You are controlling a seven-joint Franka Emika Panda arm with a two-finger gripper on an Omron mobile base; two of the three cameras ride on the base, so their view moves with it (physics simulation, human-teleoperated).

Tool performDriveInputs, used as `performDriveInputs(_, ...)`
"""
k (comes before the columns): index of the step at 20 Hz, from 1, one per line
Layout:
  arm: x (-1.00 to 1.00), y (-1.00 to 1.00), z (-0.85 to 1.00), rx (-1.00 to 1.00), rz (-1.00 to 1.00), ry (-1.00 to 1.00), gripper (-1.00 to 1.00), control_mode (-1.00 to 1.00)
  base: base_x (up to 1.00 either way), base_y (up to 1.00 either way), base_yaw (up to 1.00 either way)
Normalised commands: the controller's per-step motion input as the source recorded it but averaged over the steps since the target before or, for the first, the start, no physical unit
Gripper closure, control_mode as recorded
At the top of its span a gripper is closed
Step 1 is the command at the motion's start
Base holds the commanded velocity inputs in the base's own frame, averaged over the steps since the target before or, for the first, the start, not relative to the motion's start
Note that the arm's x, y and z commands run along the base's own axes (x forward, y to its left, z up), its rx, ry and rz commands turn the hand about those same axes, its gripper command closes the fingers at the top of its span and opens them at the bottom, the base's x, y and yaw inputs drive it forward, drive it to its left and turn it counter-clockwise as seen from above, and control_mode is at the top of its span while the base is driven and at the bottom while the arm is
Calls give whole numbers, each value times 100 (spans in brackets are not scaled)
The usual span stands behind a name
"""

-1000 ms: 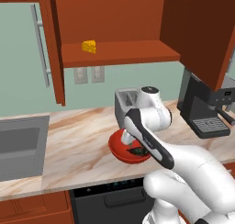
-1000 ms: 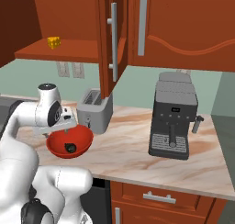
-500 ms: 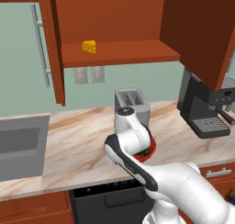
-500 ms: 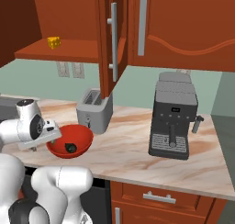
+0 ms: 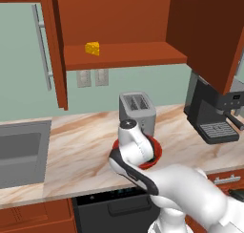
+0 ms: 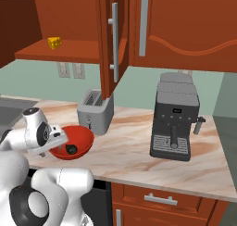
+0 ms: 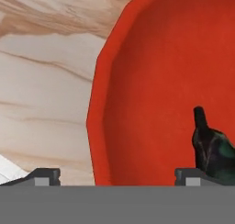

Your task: Pick the eggplant from the cabinet and place it in the bowl. Then pick the bowl and place it in the sink. Then turn on the sink facuet.

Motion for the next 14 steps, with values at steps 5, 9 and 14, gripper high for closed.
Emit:
performDriveInputs(5, 25, -4, -28, -2, 2, 2, -100, -100, 0, 0, 0)
performDriveInputs(9, 8, -4, -17, 0, 4, 0, 100, -100, 0, 0, 0)
performDriveInputs(14, -6, -1, 0, 0, 1, 0, 100, -100, 0, 0, 0)
